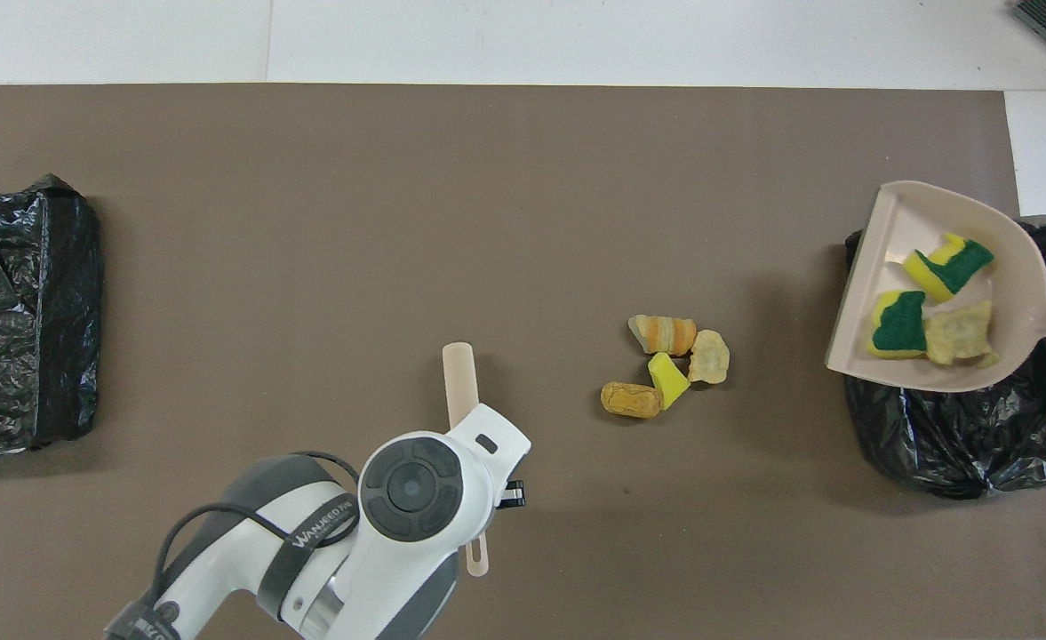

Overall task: Sweep and dump trash in bin
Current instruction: 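Carry the dustpan with the right gripper to the bin nearest it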

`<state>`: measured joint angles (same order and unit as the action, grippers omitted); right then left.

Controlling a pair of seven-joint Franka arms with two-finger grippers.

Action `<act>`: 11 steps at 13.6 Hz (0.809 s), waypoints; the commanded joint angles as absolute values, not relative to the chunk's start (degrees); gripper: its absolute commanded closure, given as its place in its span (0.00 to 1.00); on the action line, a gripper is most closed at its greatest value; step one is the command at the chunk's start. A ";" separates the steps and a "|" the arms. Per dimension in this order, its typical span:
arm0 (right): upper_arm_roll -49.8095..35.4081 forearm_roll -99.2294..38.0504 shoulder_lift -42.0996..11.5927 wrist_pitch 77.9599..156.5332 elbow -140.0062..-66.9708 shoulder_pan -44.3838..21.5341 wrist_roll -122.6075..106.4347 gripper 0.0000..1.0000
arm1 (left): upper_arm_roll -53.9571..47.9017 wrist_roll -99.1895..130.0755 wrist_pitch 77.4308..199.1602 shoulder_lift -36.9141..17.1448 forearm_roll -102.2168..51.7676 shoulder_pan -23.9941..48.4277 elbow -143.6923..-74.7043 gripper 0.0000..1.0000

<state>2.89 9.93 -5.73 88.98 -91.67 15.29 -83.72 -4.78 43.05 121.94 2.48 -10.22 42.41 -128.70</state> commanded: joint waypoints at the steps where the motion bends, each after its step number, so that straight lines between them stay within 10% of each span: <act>1: 2.02 16.68 -4.92 91.04 -91.93 18.97 -90.42 1.00 | -3.87 47.01 125.67 3.69 -10.02 47.18 -132.01 1.00; 10: 2.11 40.41 1.12 107.11 -103.85 21.27 -98.08 1.00 | -3.87 42.64 126.91 3.26 -13.71 47.99 -135.43 1.00; 11: 2.11 42.95 2.01 108.88 -106.32 21.27 -97.65 1.00 | -3.87 42.63 127.18 3.25 -13.71 48.08 -135.53 0.85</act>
<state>2.70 38.84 -2.78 104.46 -98.77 20.16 -96.13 -4.51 44.36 125.04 2.40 -12.64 47.32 -133.53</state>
